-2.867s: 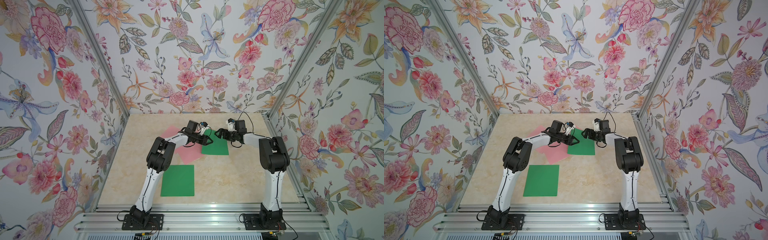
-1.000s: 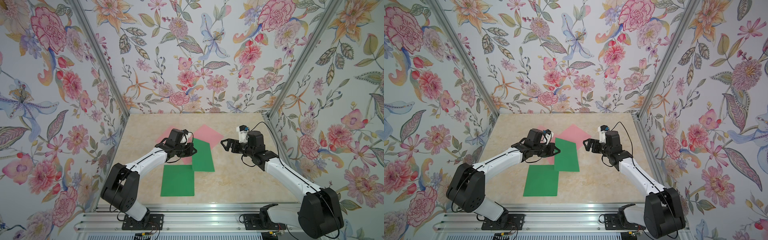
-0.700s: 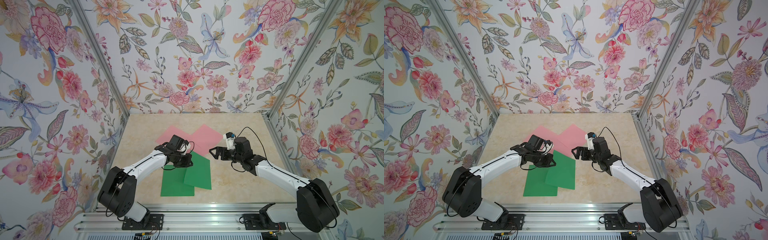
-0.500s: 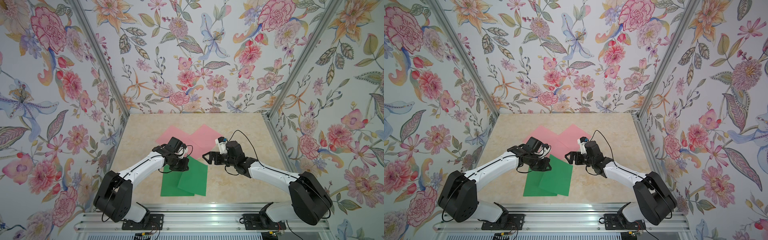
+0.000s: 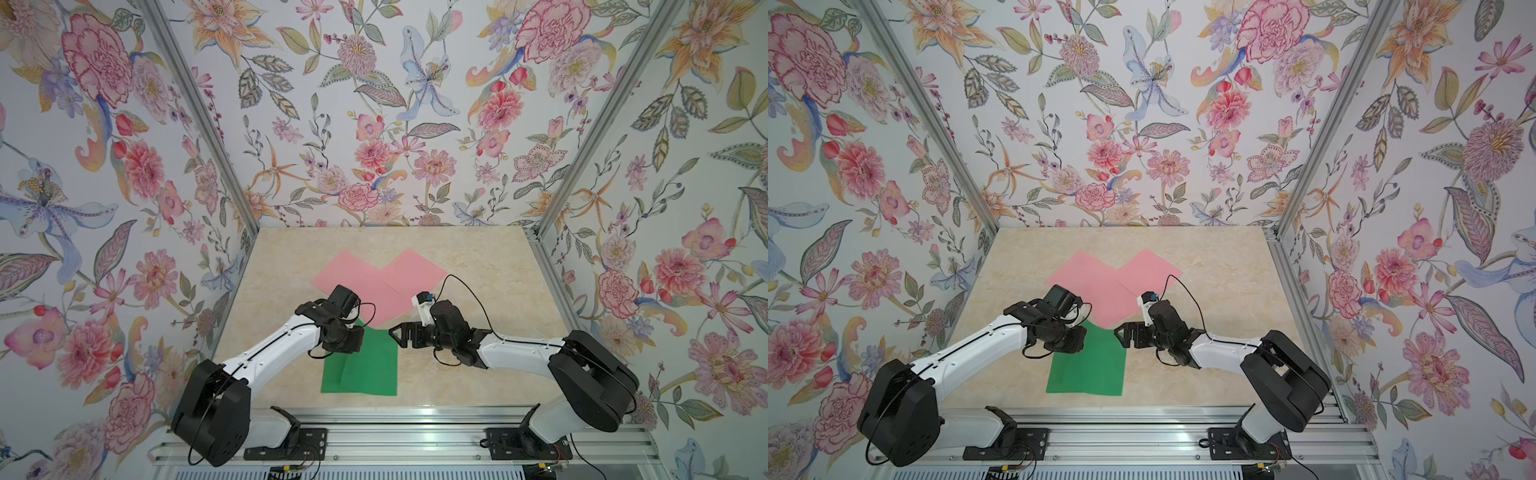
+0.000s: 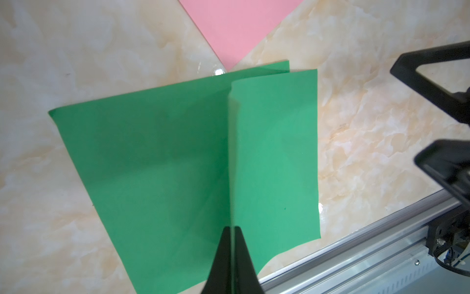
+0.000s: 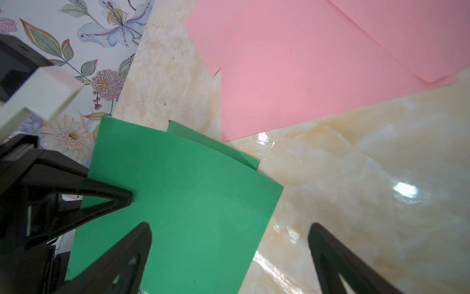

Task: Sort the scattered colored papers by color
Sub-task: Place the colored paper.

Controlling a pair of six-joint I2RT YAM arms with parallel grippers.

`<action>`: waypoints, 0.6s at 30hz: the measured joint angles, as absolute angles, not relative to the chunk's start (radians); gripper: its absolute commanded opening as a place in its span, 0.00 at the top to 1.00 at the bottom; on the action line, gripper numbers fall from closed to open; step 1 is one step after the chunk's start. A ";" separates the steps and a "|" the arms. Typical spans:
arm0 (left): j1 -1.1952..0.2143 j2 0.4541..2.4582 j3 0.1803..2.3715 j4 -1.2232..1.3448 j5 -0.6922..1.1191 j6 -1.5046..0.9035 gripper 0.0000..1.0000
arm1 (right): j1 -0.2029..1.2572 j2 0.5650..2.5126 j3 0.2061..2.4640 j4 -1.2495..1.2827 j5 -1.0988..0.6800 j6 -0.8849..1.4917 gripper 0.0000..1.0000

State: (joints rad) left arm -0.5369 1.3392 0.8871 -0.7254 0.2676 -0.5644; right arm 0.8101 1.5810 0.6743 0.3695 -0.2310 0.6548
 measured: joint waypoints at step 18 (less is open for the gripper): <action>-0.477 1.312 0.861 -0.725 0.246 -0.556 1.00 | 0.871 1.695 0.748 0.428 -0.239 0.678 0.00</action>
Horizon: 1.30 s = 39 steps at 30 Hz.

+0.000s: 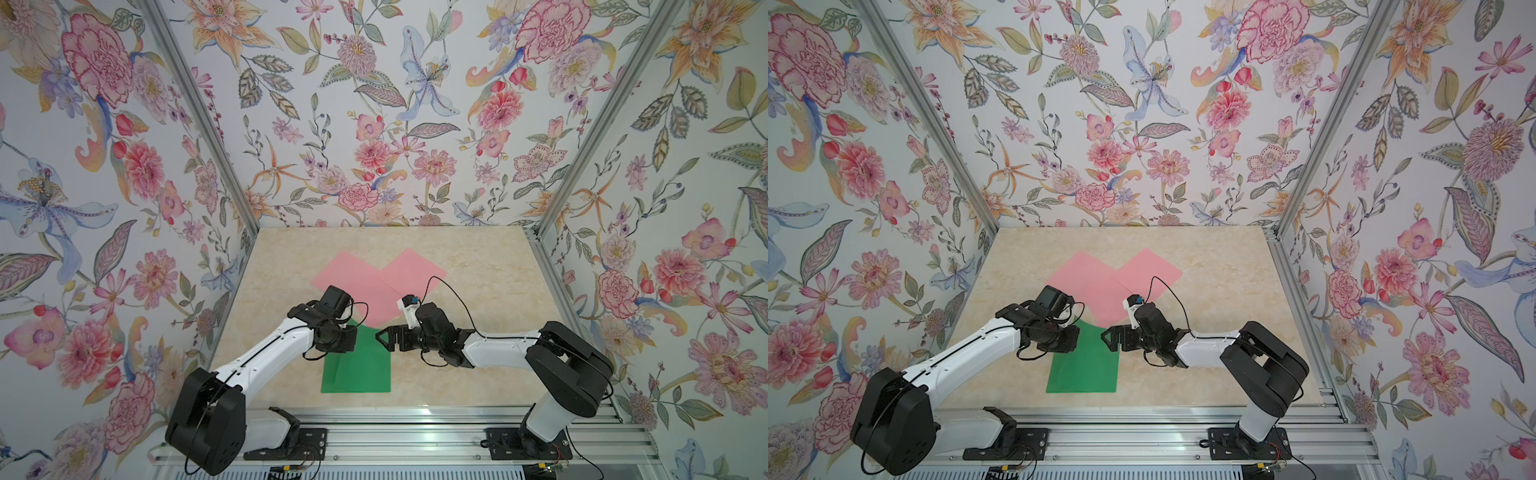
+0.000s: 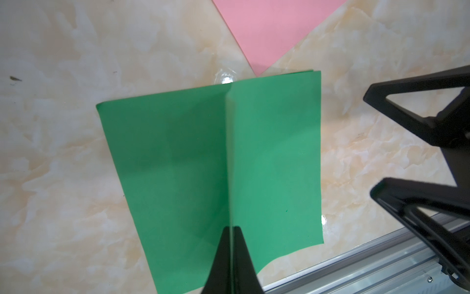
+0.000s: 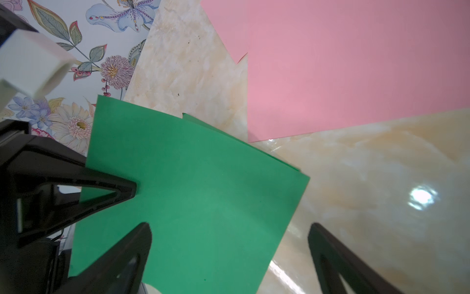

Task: Sort the scattered colored papers by color
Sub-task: Place the colored paper.

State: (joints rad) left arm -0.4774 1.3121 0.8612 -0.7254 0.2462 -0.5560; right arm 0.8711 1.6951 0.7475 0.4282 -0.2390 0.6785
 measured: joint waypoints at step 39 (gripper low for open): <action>-0.457 1.337 0.857 -0.726 0.228 -0.530 1.00 | 0.909 1.870 0.877 0.467 -0.307 0.697 0.00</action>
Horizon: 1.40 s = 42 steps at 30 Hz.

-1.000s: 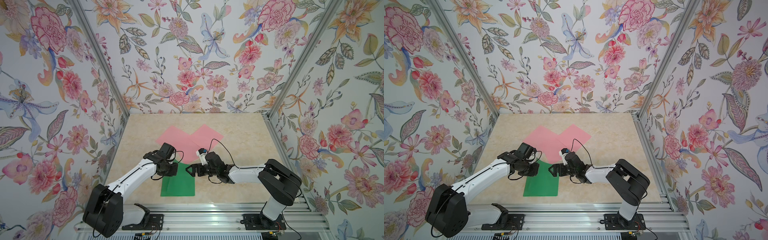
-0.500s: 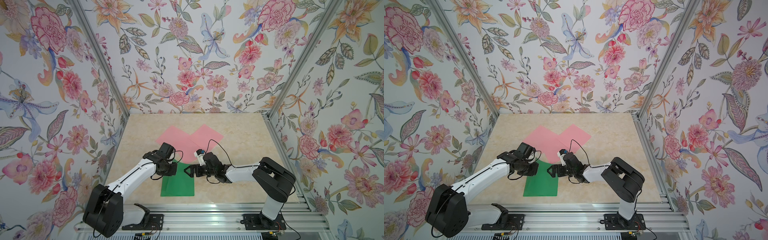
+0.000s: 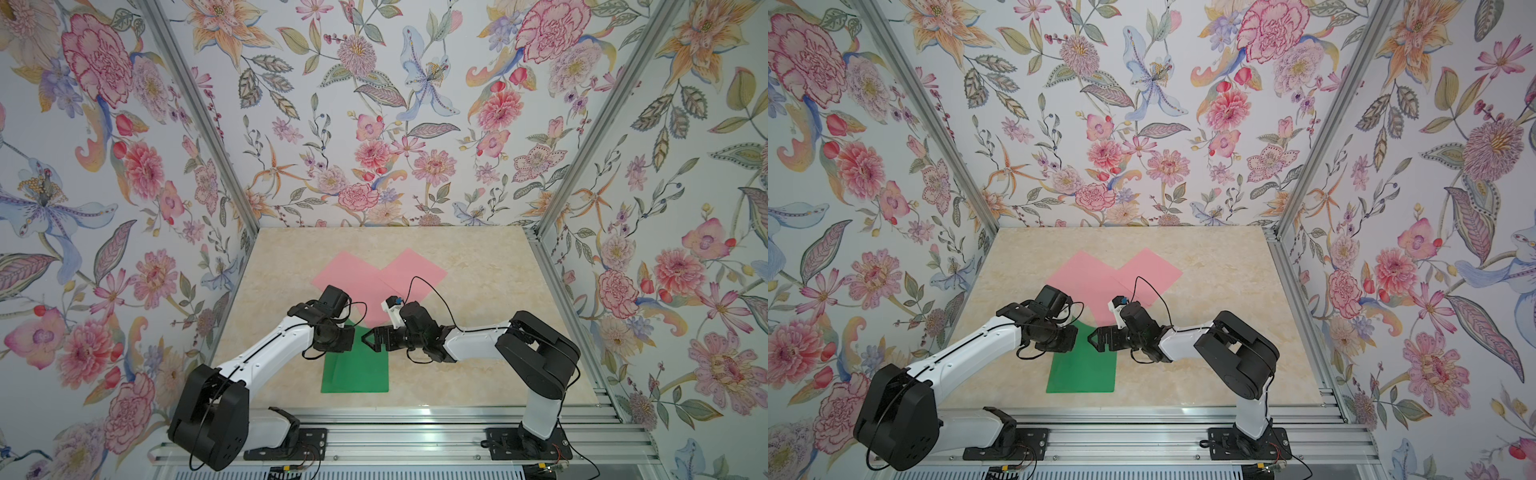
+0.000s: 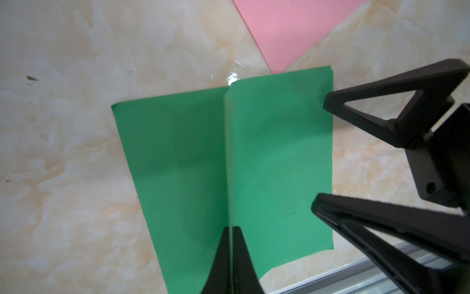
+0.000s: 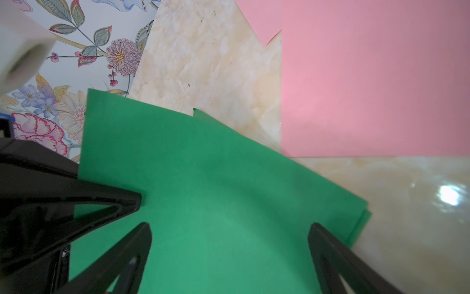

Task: Sort the scattered colored papers by color
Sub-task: Place the colored paper.

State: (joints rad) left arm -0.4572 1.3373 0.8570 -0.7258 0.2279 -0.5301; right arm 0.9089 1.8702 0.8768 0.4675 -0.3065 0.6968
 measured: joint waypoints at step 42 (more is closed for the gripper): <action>-0.352 1.544 1.172 -0.472 0.147 -0.607 0.35 | 0.674 1.676 1.189 0.125 -0.257 0.470 0.00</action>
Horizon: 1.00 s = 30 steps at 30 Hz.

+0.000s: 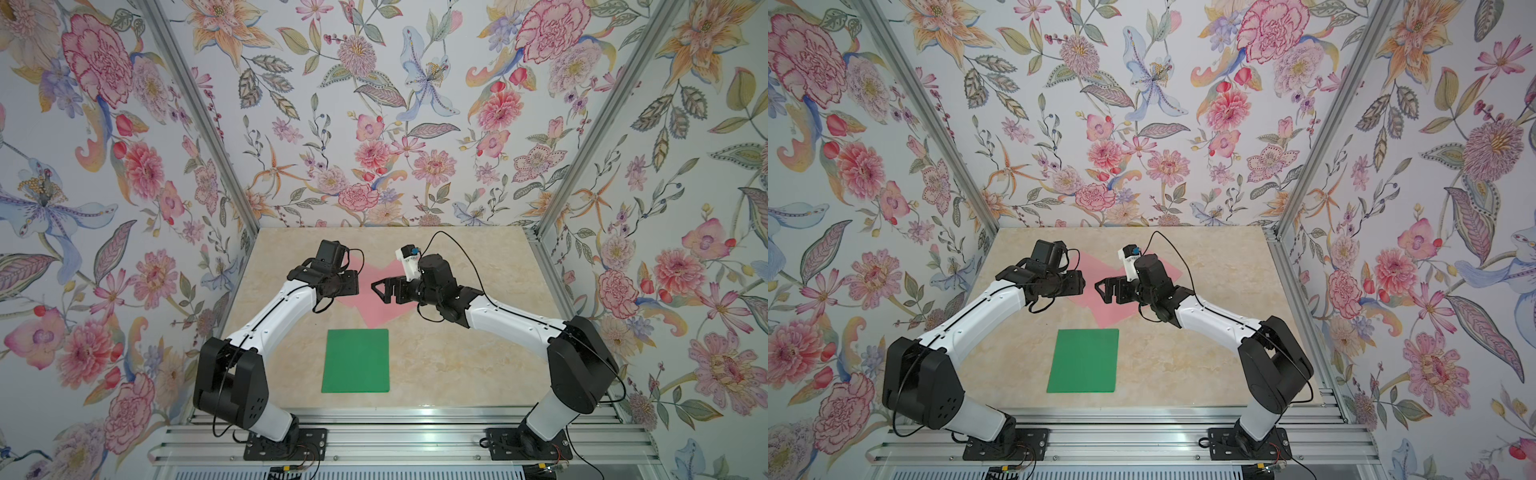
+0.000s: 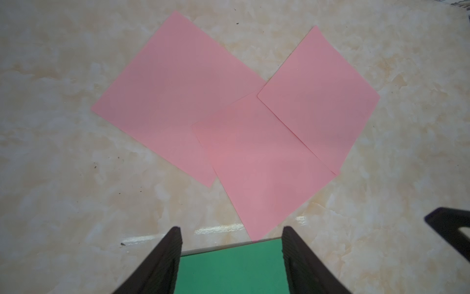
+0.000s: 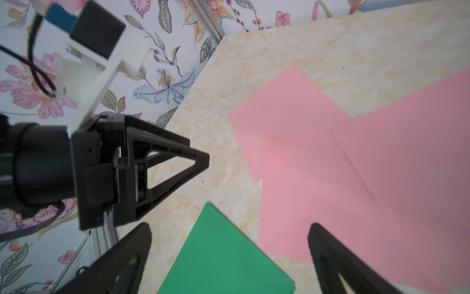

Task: Sort the scattered colored papers by color
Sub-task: Place the colored paper, then pick up the colored paper from the center of the board.

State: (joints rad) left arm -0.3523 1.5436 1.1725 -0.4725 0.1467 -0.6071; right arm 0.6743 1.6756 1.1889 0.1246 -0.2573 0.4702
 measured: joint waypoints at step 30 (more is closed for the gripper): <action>-0.386 2.065 1.371 -0.002 0.268 -0.833 0.39 | 0.287 2.153 1.465 0.024 -0.442 0.408 0.00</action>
